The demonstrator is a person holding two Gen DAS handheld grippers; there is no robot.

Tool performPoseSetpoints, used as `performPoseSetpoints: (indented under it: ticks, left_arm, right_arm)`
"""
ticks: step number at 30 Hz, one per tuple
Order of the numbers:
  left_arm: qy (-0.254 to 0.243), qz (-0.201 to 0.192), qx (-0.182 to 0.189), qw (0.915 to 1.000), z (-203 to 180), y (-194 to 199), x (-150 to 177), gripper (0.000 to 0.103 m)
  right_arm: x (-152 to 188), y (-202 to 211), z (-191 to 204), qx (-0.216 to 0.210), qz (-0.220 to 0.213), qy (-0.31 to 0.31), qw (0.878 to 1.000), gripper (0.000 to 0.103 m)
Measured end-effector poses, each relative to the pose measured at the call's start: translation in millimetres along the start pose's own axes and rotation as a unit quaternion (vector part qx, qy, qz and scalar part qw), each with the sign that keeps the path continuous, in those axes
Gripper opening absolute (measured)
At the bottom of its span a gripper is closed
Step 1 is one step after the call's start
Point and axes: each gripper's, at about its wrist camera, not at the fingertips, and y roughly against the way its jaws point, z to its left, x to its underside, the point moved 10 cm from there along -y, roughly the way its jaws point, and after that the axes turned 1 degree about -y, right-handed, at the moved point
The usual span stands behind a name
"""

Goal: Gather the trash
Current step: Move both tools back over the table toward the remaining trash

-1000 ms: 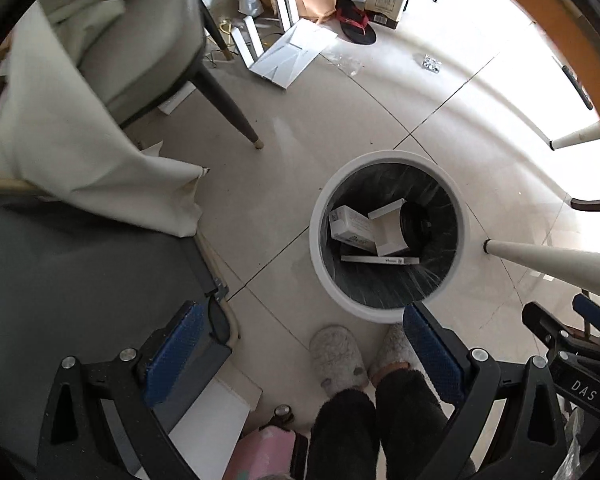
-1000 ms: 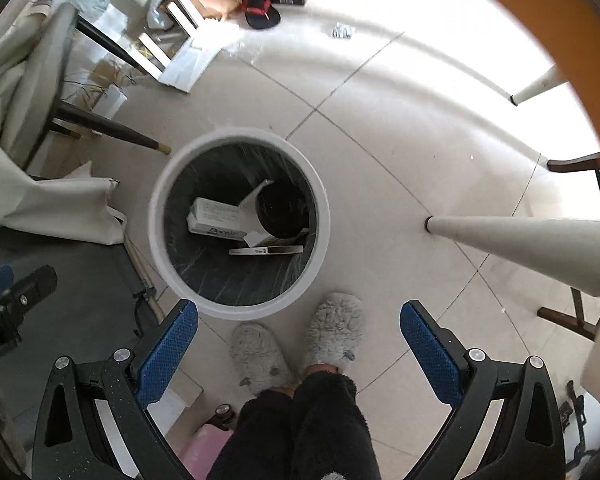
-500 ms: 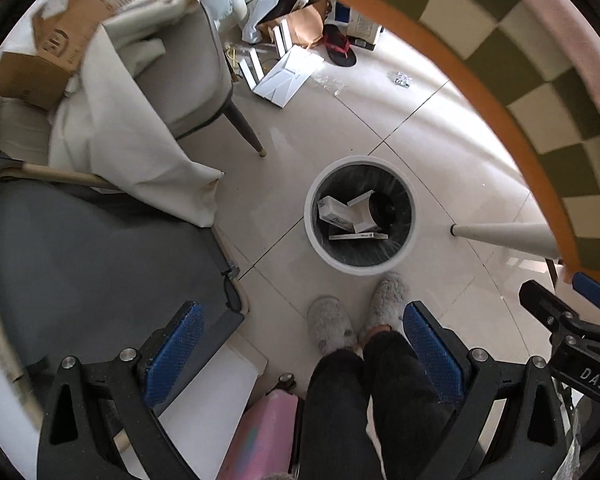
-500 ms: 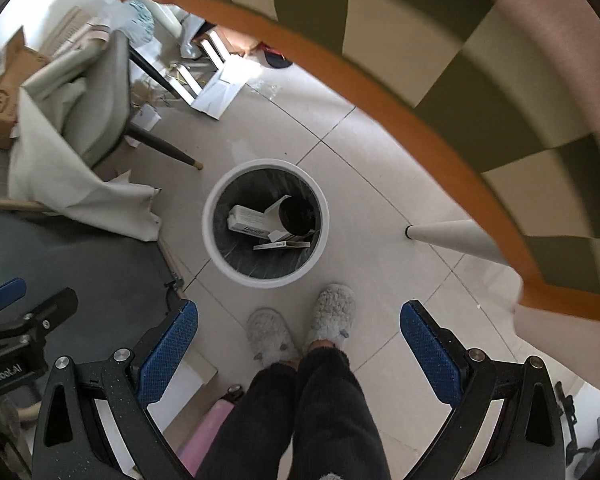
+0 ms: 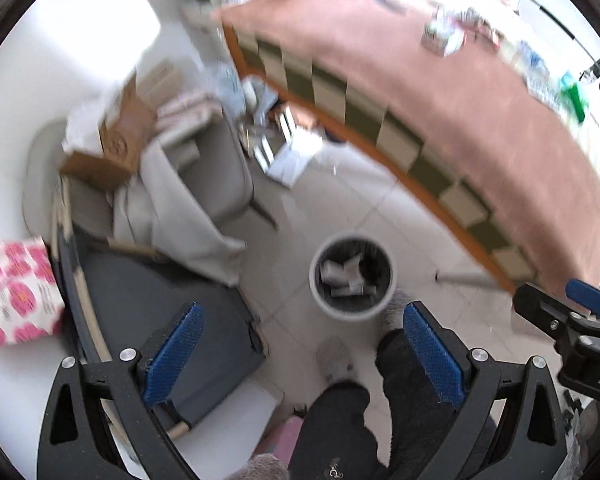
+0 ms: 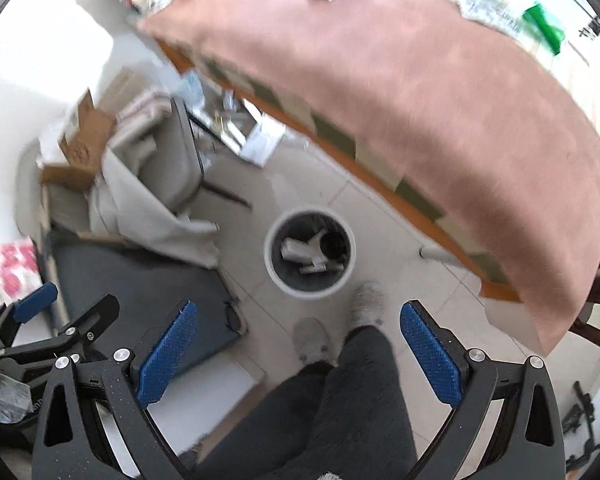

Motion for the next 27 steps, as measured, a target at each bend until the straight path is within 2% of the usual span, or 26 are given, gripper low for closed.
performPoseSetpoints:
  ticks: [4,7,11,14,19,23,27]
  left_arm:
    - [-0.008,-0.036,-0.021,0.9991,-16.1,19.4,-64.3,0.102]
    - [-0.016,-0.058,-0.039,0.9975,-37.8,27.1,-118.7,0.102]
    - [-0.035,-0.072,-0.046,0.9957,-88.0,27.1,-192.9,0.103]
    - [-0.051,-0.069,-0.045,0.9953,-133.7,13.5,-249.9,0.103]
    - [-0.076,-0.061,-0.053,0.9938,-207.0,-14.8,-333.8,0.103]
    - [-0.097,-0.049,-0.062,0.9921,-256.2,-40.5,-379.2,0.103]
    - [-0.112,-0.031,-0.067,0.9910,-282.2,-62.8,-403.6,0.103]
  right_arm:
    - [-56.5,37.8,-21.5,-0.017,-0.031,-0.036,0.999,0.102]
    - [-110.7,59.2,-54.6,-0.016,-0.055,-0.070,0.996,0.102]
    - [-189.1,73.0,-134.2,0.006,-0.075,-0.140,0.987,0.102]
    - [-243.3,77.4,-211.2,0.028,-0.080,-0.198,0.976,0.102]
    - [-322.7,70.1,-336.2,0.070,-0.079,-0.282,0.954,0.102]
    - [-371.0,47.5,-404.6,0.093,-0.069,-0.321,0.940,0.102]
    - [-408.8,12.6,-442.3,0.102,-0.035,-0.320,0.941,0.102]
